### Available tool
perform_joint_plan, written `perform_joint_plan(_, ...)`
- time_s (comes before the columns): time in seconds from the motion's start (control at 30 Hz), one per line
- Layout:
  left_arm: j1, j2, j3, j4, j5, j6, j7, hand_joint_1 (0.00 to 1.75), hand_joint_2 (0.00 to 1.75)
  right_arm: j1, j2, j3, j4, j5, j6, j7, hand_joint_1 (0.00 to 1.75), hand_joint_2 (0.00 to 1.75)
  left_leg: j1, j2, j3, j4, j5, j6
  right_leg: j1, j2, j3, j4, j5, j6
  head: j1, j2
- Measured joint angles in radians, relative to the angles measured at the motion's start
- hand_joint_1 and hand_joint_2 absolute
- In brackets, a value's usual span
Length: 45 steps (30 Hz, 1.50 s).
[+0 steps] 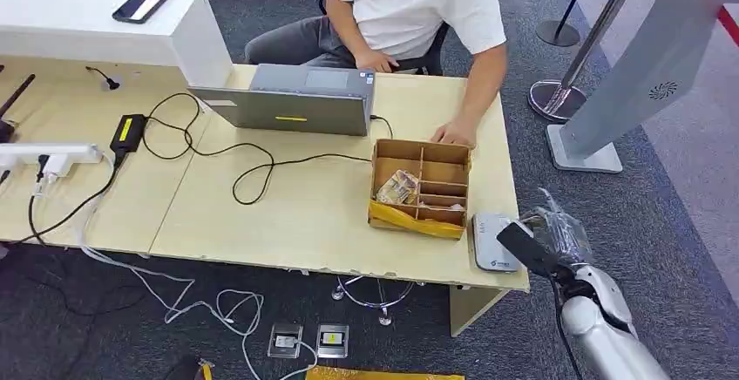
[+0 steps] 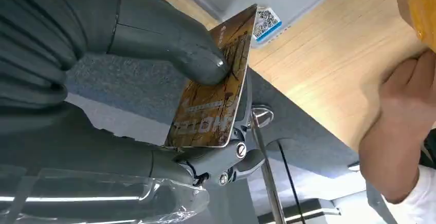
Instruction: Pass the card to the sensor for recognition and then transmit it.
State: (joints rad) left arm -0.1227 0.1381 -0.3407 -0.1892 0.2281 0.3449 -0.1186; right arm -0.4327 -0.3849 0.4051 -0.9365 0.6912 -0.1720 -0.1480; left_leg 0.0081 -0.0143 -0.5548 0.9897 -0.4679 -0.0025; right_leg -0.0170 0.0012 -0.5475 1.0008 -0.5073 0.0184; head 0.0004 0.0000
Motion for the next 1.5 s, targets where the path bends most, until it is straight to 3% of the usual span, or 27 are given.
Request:
perform_joint_plan(1.17, 0.0, 0.0, -0.009, 0.0, 0.003, -0.003, -0.011, 0.0, 1.75, -0.003, 0.027, -0.005, -0.002, 0.063, 0.0, -0.006, 1.75, 1.75, 0.0, 0.0, 0.0, 0.0, 0.0, 0.0, 0.0, 0.0, 0.0, 0.0, 0.0, 0.0, 0.0, 0.0)
perform_joint_plan(1.5, 0.0, 0.0, -0.009, 0.0, 0.004, -0.001, -0.021, 0.0, 1.75, -0.035, 0.024, -0.039, -0.046, 0.082, -0.016, -0.019, 1.75, 1.75, 0.0, 0.0, 0.0, 0.0, 0.0, 0.0, 0.0, 0.0, 0.0, 0.0, 0.0, 0.0, 0.0, 0.0)
